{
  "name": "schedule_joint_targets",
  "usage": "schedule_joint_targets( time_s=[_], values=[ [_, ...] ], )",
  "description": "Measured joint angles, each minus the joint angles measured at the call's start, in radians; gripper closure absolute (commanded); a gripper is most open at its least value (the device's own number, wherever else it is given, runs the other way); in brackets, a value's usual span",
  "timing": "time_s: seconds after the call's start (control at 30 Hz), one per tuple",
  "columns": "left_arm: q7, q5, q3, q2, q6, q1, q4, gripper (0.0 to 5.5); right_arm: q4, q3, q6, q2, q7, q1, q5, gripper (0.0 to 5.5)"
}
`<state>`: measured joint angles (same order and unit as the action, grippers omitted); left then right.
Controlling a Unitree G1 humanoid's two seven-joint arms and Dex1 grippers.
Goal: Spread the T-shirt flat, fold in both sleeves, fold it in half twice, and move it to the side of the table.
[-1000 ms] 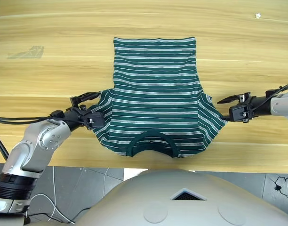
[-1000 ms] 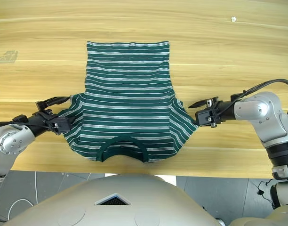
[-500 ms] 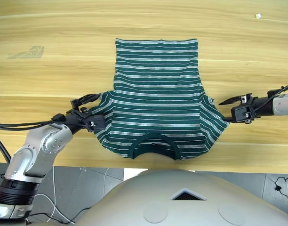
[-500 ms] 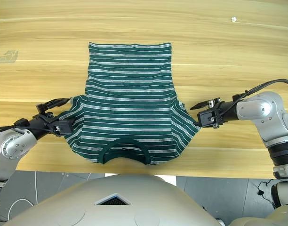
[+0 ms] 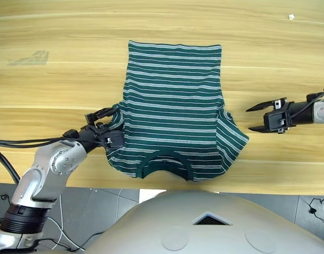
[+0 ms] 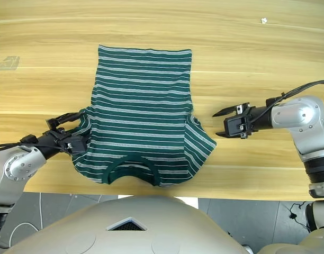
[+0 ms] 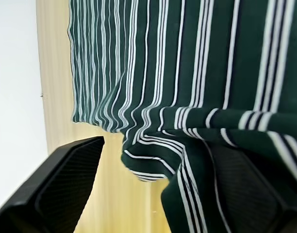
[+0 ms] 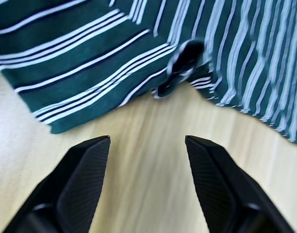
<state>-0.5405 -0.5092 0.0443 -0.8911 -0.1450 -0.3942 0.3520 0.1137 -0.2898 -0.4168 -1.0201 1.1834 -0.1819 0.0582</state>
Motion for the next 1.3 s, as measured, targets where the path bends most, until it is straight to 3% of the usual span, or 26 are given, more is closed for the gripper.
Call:
schedule_joint_targets(
  time_s=[0.37,0.47,0.63,0.83,1.0,1.27,1.3],
  values=[
    [0.075,-0.043,-0.259,0.057,0.148,0.051,0.129,1.47,-0.027,0.094,0.002,0.008,-0.081,-0.02,-0.009,2.63],
    [0.148,0.015,-0.346,0.202,0.236,0.048,0.227,1.47,-0.054,0.133,0.0,0.045,-0.149,0.021,-0.029,2.63],
    [0.262,0.393,-0.392,0.615,0.404,0.018,0.317,1.47,-0.082,0.242,0.004,0.197,-0.313,0.034,-0.148,2.63],
    [0.234,0.813,-0.421,0.863,0.514,-0.125,0.299,1.47,-0.051,0.367,0.121,0.487,-0.592,0.02,-0.326,2.63],
    [0.226,0.988,-0.518,0.848,0.614,-0.192,0.242,1.47,-0.051,0.419,0.121,0.545,-0.689,0.012,-0.318,2.63],
    [0.204,0.925,-0.449,0.743,0.627,-0.269,0.114,1.47,-0.054,0.431,0.113,0.551,-0.711,-0.005,-0.279,2.63],
    [0.202,0.922,-0.44,0.736,0.617,-0.268,0.106,1.66,-0.054,0.43,0.112,0.553,-0.711,-0.009,-0.279,2.63]
  ],
)
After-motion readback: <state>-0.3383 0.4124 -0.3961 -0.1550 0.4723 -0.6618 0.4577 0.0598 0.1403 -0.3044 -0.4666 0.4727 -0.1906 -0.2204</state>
